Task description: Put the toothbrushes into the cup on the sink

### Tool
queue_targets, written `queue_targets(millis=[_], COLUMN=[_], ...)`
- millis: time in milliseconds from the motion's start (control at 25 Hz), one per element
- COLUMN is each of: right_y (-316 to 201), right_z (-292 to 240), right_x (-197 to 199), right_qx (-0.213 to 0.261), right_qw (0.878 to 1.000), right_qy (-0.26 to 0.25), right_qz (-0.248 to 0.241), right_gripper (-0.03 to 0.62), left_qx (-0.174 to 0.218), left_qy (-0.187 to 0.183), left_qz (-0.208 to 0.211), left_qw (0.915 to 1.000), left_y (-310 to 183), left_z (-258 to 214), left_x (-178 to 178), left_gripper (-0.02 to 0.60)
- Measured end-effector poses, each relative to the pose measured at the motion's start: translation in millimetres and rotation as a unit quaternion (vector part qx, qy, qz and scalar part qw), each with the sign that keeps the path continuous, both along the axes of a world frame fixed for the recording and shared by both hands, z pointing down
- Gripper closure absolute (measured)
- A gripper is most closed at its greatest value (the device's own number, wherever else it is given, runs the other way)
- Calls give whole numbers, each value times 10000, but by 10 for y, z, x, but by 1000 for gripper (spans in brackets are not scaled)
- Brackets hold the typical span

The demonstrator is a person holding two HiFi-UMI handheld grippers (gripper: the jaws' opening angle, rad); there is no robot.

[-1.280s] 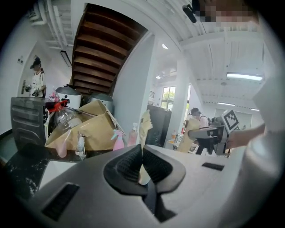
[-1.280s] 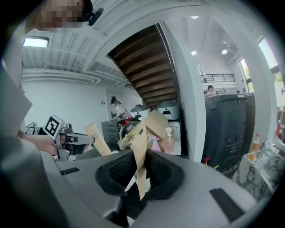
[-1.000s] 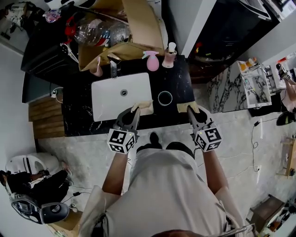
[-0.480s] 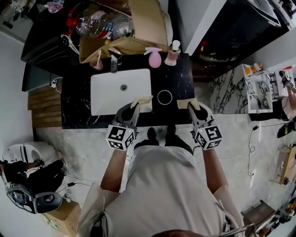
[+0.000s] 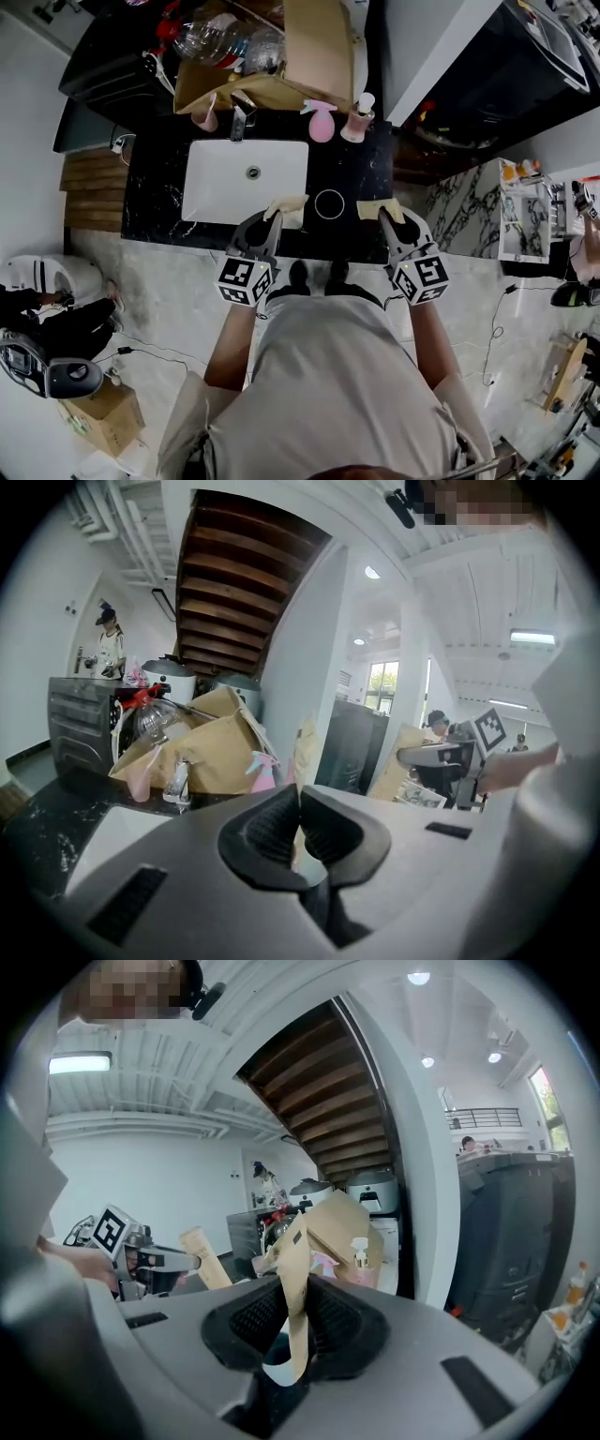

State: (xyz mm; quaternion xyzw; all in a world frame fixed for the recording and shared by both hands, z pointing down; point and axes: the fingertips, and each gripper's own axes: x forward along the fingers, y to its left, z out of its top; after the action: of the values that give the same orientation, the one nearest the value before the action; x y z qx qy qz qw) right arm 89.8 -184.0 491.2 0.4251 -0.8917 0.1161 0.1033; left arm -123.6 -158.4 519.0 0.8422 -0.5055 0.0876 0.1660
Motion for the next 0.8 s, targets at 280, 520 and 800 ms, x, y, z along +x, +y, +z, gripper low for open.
queue_targets(millis=[280, 520, 800], right_y=[-123, -213, -269], right_z=[-31, 88, 364], right_x=[-231, -406, -627], right_qx=[27, -126, -175], right_qw=[9987, 9971, 9940], right_qy=[-139, -244, -191], right_qz=[-484, -715, -1066], right_gripper=[520, 520, 520], left_qx=[-58, -128, -212], left_qy=[-47, -81, -94], left_qz=[-307, -500, -674], left_qw=[9995, 9986, 9975], left_y=[30, 73, 116], left_z=[26, 79, 124], left_x=[-63, -134, -195], left_gripper=[572, 572, 572])
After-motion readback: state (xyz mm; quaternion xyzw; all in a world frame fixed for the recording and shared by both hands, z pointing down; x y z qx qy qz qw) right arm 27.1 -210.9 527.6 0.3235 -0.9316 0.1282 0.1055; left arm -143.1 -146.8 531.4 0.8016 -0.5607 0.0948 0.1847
